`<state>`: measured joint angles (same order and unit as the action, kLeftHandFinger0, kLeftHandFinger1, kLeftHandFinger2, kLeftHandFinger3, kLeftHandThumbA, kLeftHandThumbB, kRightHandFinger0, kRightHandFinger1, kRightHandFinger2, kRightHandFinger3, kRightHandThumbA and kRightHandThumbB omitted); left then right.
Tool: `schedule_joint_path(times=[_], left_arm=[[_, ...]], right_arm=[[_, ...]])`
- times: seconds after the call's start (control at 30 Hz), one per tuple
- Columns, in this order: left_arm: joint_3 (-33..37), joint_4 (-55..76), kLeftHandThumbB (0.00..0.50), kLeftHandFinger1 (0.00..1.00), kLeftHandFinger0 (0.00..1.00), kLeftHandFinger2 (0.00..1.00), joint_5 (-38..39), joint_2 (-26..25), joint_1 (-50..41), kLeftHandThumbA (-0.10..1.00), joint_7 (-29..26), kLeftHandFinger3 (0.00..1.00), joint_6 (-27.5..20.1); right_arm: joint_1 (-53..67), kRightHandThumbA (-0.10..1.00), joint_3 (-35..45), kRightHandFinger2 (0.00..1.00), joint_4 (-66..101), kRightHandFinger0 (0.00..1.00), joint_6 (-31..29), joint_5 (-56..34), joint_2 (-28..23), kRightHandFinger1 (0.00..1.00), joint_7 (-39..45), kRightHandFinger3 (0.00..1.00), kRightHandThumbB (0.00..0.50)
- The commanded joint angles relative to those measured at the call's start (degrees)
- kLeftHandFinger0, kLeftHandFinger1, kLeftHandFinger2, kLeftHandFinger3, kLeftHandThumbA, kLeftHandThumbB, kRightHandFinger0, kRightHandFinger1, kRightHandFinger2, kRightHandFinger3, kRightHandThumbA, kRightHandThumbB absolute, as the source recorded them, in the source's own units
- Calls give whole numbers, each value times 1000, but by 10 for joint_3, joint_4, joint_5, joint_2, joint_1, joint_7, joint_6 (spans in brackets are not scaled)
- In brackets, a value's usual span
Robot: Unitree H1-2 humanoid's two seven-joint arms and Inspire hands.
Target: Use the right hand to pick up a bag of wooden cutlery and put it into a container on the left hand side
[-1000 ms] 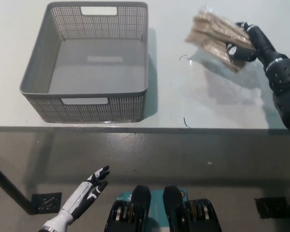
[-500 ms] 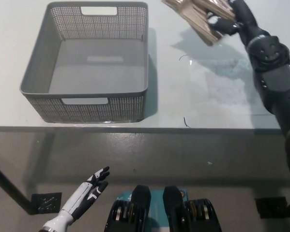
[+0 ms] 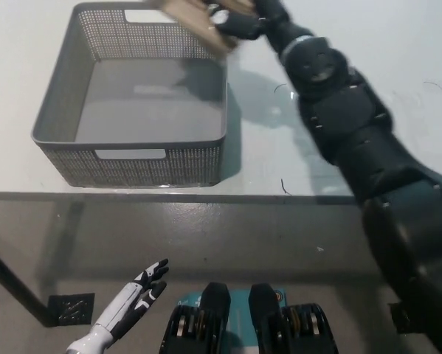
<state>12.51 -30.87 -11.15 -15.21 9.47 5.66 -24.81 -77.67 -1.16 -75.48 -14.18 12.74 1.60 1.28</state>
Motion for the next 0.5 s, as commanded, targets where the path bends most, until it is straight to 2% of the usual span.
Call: schedule_joint_path(times=[0.0,0.03,0.07,0.1,0.2,0.33,0.37,0.4,0.43,0.47], left_arm=[[4,14,398,1000,1000,1000,1,-13,0,1000,4,1000,-21],[4,13,399,1000,1000,1000,2,-13,2,1000,4,1000,-21],[5,13,400,1000,1000,1000,2,-13,2,1000,4,1000,-21],[5,14,402,1000,1000,1000,0,-12,2,1000,3,1000,-21],[6,15,400,1000,1000,1000,-4,-13,4,1000,1,1000,-21],[8,19,399,1000,1000,1000,-5,-14,4,1000,3,1000,-21],[9,19,393,1000,1000,1000,-7,-15,5,1000,0,1000,-21],[10,20,392,1000,1000,1000,-7,-16,6,1000,-1,1000,-21],[10,21,398,1000,1000,1000,-9,-17,6,1000,0,1000,-21],[10,21,400,1000,1000,1000,-9,-17,7,1000,1,1000,-21]], right_arm=[[-61,-100,-15,794,30,23,-53,-5,13,407,-15,657,188],[-66,-100,-13,762,22,1,-55,-11,21,382,-12,678,158],[-67,-100,-13,805,22,30,-54,-13,22,448,-12,768,183],[-69,-100,-11,771,20,1,-46,-17,26,410,-12,741,165],[-69,-100,-30,738,20,0,-66,3,37,392,-38,725,184],[-66,-100,-34,759,16,0,-61,-4,40,407,-28,739,178],[-64,-73,-37,795,20,67,-45,-1,39,483,-28,759,188],[-63,-52,-41,755,22,80,-40,3,39,474,-31,697,189],[-61,72,-40,672,25,108,-36,1,39,466,-33,556,201],[-59,213,-40,662,28,162,-35,-1,39,482,-35,550,231]])
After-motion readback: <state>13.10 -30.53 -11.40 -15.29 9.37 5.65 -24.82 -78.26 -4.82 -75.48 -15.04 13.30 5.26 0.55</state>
